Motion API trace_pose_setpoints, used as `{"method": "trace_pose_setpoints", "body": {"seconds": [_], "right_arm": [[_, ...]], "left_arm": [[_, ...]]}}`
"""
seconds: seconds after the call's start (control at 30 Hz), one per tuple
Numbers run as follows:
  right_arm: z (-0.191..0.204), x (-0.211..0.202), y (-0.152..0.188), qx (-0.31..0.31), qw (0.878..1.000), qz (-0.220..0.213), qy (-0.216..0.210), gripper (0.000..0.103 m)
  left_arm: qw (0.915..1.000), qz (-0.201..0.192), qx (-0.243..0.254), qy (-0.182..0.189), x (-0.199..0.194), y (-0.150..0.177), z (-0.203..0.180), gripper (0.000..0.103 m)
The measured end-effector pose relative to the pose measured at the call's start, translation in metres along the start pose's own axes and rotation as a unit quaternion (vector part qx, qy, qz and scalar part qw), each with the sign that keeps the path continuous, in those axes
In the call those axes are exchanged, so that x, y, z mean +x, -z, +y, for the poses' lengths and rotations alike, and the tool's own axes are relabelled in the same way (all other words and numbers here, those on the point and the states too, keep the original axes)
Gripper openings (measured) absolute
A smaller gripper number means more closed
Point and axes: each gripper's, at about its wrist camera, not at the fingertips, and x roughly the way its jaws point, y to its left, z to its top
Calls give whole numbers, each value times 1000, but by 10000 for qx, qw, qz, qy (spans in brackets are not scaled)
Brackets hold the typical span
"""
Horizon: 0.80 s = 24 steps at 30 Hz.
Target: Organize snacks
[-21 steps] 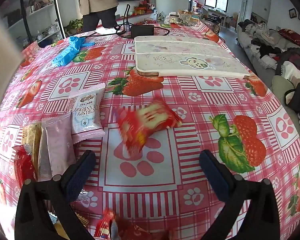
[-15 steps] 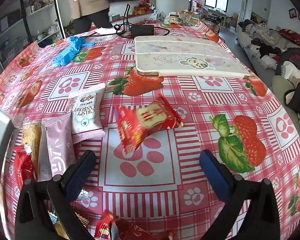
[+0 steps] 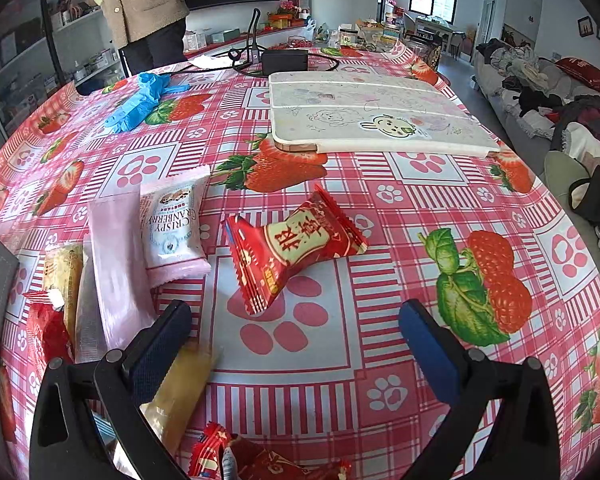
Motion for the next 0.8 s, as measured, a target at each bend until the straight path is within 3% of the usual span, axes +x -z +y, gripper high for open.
{"method": "trace_pose_setpoints", "body": {"seconds": [0.8], "right_arm": [[0,1,-1,13,10000,-40,1,103]], "left_arm": [[10000,-1,2,-3,0,0,0,103]]}}
